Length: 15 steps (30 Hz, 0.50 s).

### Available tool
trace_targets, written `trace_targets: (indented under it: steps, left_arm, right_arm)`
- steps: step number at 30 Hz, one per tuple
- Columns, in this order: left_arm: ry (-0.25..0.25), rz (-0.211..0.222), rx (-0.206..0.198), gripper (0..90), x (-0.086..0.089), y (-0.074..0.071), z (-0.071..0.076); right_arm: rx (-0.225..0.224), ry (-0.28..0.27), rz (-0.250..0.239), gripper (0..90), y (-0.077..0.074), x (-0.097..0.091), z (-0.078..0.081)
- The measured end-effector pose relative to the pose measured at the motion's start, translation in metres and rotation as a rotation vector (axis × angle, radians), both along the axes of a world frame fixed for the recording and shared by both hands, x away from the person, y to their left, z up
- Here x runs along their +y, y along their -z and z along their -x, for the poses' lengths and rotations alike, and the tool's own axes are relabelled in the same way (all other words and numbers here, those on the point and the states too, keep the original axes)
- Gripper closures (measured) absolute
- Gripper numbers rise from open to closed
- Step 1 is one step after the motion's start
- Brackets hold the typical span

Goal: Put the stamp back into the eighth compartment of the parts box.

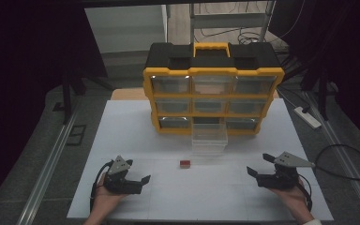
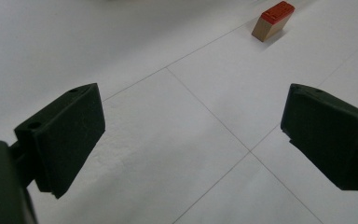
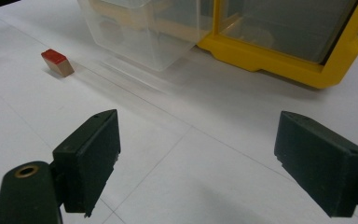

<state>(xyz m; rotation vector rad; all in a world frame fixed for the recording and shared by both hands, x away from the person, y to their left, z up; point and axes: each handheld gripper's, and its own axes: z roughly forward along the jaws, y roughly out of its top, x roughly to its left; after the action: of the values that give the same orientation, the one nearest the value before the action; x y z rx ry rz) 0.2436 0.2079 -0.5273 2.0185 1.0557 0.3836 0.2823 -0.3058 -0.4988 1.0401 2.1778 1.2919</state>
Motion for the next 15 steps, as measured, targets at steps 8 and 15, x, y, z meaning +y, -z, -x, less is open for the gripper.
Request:
trace_targets:
  steps: [8,15]
  left_arm:
    - [0.003,-0.005,-0.002,6.3,0.0001,0.0,0.0004]
    - [0.008,-0.009,-0.011,6.3,0.0,0.0,-0.0002]
  right_arm:
    - [0.006,0.003,-0.002,15.6,0.0014,-0.001,-0.001]
    - [0.002,-0.009,0.024,15.6,0.003,0.0013,-0.0006]
